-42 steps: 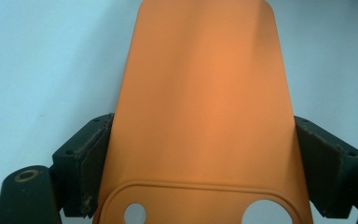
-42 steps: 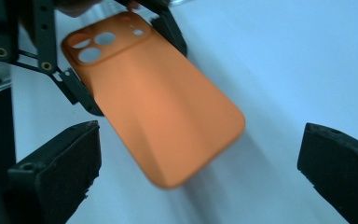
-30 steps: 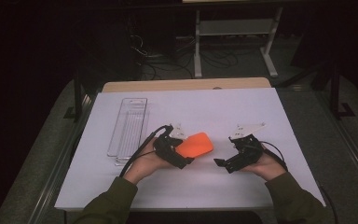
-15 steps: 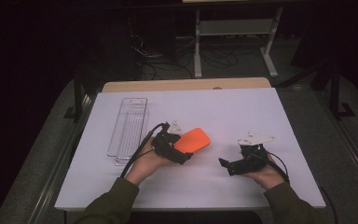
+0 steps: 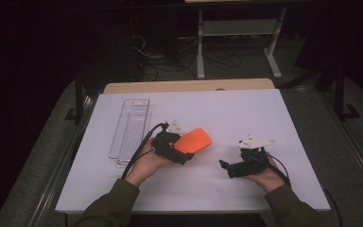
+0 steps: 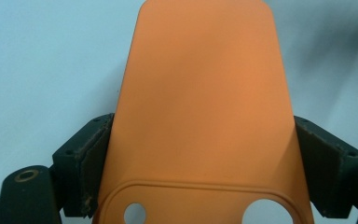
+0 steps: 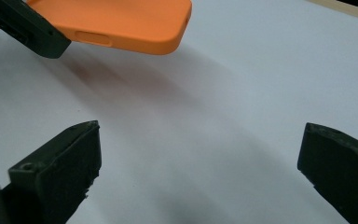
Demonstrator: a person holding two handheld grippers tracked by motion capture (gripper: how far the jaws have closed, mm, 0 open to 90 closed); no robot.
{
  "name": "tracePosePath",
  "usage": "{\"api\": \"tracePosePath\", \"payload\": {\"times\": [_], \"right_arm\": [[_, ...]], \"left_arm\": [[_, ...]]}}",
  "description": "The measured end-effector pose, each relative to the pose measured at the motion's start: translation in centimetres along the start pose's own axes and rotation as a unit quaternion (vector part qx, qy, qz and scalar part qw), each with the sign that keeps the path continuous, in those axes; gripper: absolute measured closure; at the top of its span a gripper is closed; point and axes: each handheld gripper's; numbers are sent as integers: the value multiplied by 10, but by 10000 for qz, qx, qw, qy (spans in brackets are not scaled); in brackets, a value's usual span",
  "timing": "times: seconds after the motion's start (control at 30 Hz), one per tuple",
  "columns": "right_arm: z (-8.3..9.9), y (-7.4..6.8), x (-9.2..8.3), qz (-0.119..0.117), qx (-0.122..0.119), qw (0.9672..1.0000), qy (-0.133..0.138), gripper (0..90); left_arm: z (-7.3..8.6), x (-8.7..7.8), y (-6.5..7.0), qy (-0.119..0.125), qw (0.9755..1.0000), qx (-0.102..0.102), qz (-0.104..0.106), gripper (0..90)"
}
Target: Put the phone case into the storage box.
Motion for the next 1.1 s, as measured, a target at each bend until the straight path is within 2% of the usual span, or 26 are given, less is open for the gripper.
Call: {"api": "tracePosePath", "payload": {"times": [0.17,0.23,0.3,0.33,0.4,0.47,0.57,0.63,0.73,0.87,0.9,1.1], "right_arm": [[1,2,-3,83,-44,9999,42,0],[1,2,-4,135,-111,9998,53,0],[2,2,-4,201,-258,9994,75,0],[1,1,-5,231,-286,9993,85,0],[2,2,-5,313,-500,9982,83,0],[2,2,-4,381,-640,9972,61,0],[1,0,-4,452,-760,9960,89,0],[1,-3,-4,502,-815,9954,35,0],[1,-6,-4,580,-1010,9932,40,0],[0,-13,-4,725,-1148,9907,64,0],[0,-14,-4,773,-1279,9887,73,0],[0,-19,-5,973,-1669,9811,68,0]], "left_arm": [[-1,1,-1,-68,9999,110,11,145],[-1,1,0,-62,10000,33,39,146],[-1,2,-1,-59,9999,75,31,145],[-1,2,-1,-75,9999,62,36,146],[-1,3,0,3,10000,-29,40,145],[-1,3,0,-2,10000,-4,33,146],[-1,1,-1,-31,10000,22,35,146],[-1,1,0,5,10000,-38,36,146],[-1,1,-1,18,10000,-9,31,146],[-2,0,1,13,10000,-12,40,146],[-3,0,0,21,10000,23,26,146],[-3,0,-1,53,10000,53,22,146]]}}
Point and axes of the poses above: each handheld gripper's, and its own axes: x roughly forward along the jaws, z roughly out of its underside, y roughly to its right
